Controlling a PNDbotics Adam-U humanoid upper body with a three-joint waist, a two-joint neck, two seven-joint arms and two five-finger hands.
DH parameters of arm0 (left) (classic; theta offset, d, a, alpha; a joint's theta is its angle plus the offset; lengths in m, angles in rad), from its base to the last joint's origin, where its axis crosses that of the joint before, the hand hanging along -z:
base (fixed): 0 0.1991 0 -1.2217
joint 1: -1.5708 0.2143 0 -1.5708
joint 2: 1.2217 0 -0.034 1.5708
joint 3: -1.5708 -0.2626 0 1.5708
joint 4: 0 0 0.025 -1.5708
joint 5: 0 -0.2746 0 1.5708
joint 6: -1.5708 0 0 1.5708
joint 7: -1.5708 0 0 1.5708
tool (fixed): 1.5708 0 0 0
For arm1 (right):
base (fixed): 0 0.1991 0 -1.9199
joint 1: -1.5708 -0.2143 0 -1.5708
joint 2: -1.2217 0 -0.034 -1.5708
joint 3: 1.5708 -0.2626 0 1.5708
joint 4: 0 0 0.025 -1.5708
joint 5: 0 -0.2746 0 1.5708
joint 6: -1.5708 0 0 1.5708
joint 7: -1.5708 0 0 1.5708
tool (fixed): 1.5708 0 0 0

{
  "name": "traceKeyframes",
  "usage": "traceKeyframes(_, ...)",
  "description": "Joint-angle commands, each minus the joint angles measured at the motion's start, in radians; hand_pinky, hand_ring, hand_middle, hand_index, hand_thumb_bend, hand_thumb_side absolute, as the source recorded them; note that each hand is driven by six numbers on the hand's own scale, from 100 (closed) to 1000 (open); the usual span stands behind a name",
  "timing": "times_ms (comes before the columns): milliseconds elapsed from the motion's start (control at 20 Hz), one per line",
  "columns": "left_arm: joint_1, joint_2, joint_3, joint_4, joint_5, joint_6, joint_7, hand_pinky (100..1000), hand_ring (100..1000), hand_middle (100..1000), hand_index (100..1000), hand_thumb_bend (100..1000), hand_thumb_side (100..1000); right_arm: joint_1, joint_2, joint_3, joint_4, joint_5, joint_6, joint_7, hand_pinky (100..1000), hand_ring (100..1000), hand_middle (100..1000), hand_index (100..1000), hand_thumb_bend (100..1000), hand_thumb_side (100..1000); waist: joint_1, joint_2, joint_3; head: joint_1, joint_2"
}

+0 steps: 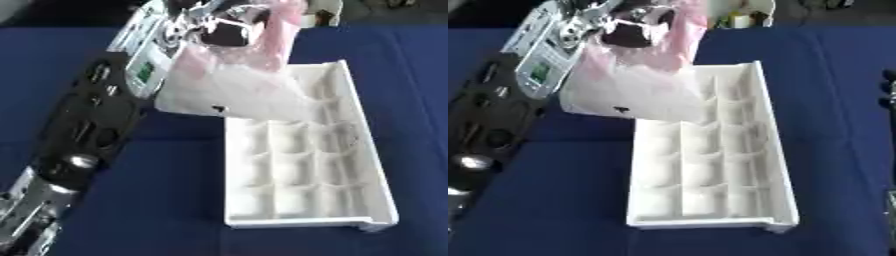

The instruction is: Pick up objects on the table and place them in the box.

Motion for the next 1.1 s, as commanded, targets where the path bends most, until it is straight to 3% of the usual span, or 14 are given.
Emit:
traceKeyframes(50, -0.023, -0.006, 0.014, 0.013, -0.024, -0.010, 0.017, 100, 100, 100, 167, 100, 289, -0.013, -0.004, -0.001, -0.014, -0.001, 0.000, 0.003, 872, 876, 837, 951, 100, 901, -0.004, -0.016, -0.002, 0.009, -0.010)
traceKeyframes(550, -0.019, -0.046, 0.009, 0.040, -0.043, -0.023, 0.028, 100, 100, 100, 171, 100, 291, -0.016, -0.002, 0.000, -0.015, -0.002, -0.001, 0.005, 872, 877, 837, 951, 100, 901, -0.012, -0.008, -0.007, 0.018, -0.015)
traceKeyframes(600, -0.018, -0.052, 0.007, 0.042, -0.047, -0.026, 0.028, 100, 100, 100, 172, 100, 237, -0.017, -0.001, 0.001, -0.015, -0.002, -0.001, 0.005, 872, 877, 837, 951, 100, 902, -0.012, -0.007, -0.009, 0.017, -0.015)
traceKeyframes(650, -0.015, -0.061, 0.005, 0.045, -0.050, -0.029, 0.028, 100, 100, 100, 173, 100, 289, -0.019, -0.001, 0.001, -0.016, -0.002, -0.001, 0.006, 872, 877, 838, 951, 100, 901, -0.011, -0.006, -0.013, 0.018, -0.014)
traceKeyframes(1100, 0.003, -0.122, -0.015, 0.065, -0.116, -0.079, 0.052, 100, 100, 100, 184, 100, 294, -0.043, 0.002, 0.007, -0.023, 0.003, 0.000, -0.002, 892, 895, 840, 948, 100, 896, -0.008, 0.013, -0.046, 0.018, -0.029)
